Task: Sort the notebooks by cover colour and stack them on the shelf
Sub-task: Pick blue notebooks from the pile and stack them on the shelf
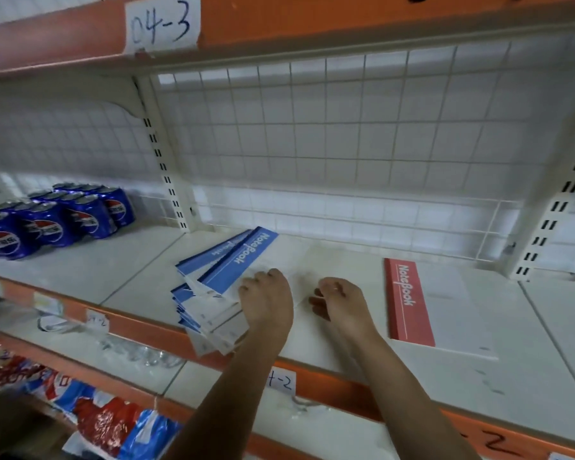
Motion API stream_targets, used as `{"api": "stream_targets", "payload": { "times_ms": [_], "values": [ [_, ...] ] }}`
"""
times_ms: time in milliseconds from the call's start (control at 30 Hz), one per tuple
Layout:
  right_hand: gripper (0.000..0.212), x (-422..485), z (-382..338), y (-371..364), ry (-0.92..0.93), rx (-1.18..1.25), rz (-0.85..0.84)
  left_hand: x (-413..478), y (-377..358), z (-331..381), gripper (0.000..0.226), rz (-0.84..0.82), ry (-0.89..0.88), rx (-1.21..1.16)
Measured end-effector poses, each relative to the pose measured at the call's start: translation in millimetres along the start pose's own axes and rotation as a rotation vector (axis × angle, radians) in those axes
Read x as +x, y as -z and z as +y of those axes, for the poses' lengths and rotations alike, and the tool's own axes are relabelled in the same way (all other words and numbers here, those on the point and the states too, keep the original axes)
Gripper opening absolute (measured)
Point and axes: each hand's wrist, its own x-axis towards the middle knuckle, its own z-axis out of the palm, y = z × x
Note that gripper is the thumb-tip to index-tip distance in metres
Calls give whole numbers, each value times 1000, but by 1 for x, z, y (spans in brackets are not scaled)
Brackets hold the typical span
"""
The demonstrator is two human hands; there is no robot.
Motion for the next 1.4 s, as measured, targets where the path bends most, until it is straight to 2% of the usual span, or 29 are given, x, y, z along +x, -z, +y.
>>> {"api": "stream_targets", "payload": {
  "times_ms": [67, 133, 200, 267, 300, 367, 433, 467, 567, 633, 767, 867, 1067, 1133, 1200, 1233, 1300, 1333, 1400],
  "values": [
    [25, 1, -6, -4, -141, 220, -81, -5, 6, 6, 18, 65, -132, -51],
    [36, 0, -11, -3, -188, 321, -134, -8, 12, 11, 17, 98, -269, -175],
    [30, 2, -12, 0, -196, 343, -101, -9, 16, 11, 23, 48, -355, -343],
    [20, 3, -9, 4, -195, 320, -34, -10, 16, 8, 26, -57, -350, -512],
    [23, 2, -8, 6, -185, 317, -10, -10, 13, 4, 26, -93, -327, -613],
    [34, 1, -6, 9, -158, 335, 14, -3, 9, -7, 25, -7, -253, -785],
    [30, 1, -9, 15, -179, 286, 47, 15, 3, -21, 32, 162, -164, -670],
    [26, -1, -13, 19, -207, 254, 59, 25, 0, -30, 43, 143, -83, -559],
    [21, 1, -17, 30, -163, 220, 42, 48, -11, -56, 62, -132, 160, -416],
    [24, 1, -19, 30, -98, 194, 14, 55, -22, -63, 56, -174, 201, -391],
    [23, 3, -18, 19, -108, 194, 76, 51, -21, -53, 38, -5, 39, -138],
    [22, 5, -18, 16, -154, 229, 99, 42, -6, -34, 36, 100, -139, -156],
    [29, 4, -16, 11, -123, 409, 65, -1, 27, 12, 45, 35, -423, -323],
    [21, 2, -15, 14, -93, 399, 76, -7, 36, 16, 42, -27, -505, -423],
    [25, 1, -15, 20, -59, 362, 110, 0, 41, 7, 43, -116, -449, -598],
    [29, 0, -16, 23, -56, 342, 127, 9, 38, 1, 41, -73, -385, -644],
    [28, -1, -20, 27, -80, 324, 165, 30, 22, -14, 39, 4, -192, -507],
    [26, -2, -22, 30, -89, 322, 169, 39, 12, -23, 50, -58, -87, -373],
    [21, -3, -24, 33, -90, 288, 155, 50, -1, -40, 65, -246, 108, -265]
  ]
}}
